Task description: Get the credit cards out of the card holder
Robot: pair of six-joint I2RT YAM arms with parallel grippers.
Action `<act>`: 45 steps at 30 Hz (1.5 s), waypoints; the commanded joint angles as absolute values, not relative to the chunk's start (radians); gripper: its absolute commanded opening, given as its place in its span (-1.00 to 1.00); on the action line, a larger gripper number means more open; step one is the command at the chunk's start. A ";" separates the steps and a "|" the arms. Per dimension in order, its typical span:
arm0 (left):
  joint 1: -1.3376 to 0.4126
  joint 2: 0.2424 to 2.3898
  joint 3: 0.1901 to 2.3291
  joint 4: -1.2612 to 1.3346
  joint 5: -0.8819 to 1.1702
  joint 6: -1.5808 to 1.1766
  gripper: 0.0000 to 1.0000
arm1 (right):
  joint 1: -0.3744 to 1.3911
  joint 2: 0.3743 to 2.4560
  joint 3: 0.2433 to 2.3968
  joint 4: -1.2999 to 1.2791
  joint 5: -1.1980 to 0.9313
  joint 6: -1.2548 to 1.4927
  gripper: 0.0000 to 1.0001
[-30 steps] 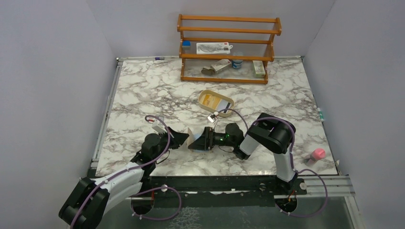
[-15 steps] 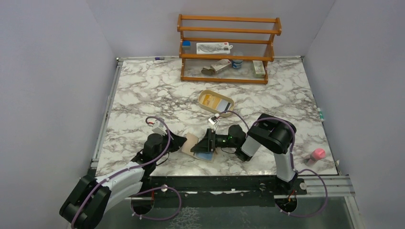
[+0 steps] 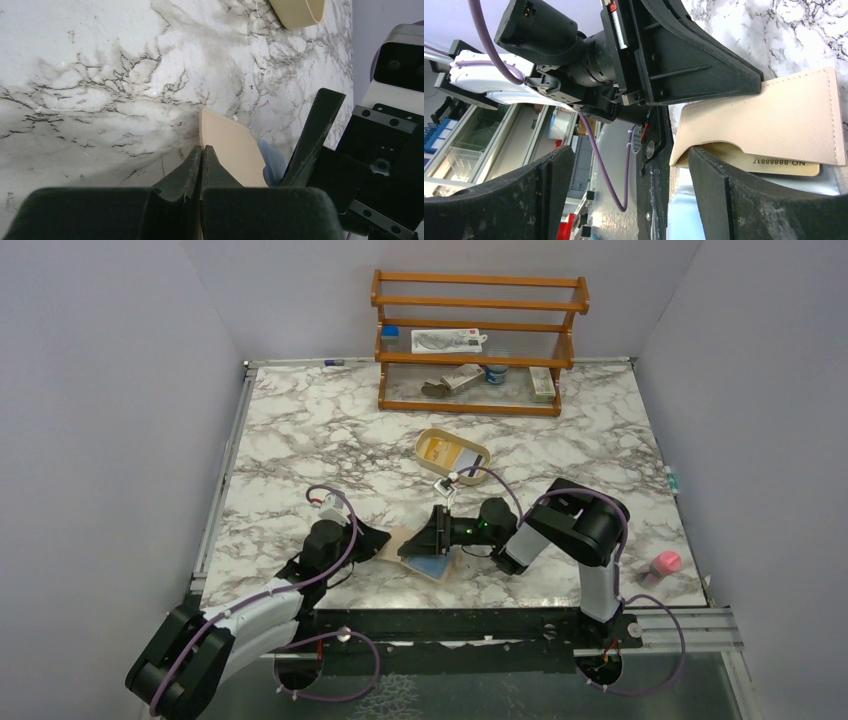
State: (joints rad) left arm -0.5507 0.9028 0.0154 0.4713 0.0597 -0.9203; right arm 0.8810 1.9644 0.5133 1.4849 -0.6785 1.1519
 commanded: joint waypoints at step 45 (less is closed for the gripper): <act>-0.549 0.829 -0.107 0.417 -0.108 -1.273 -1.00 | 0.881 1.815 0.558 0.705 -0.406 1.268 0.81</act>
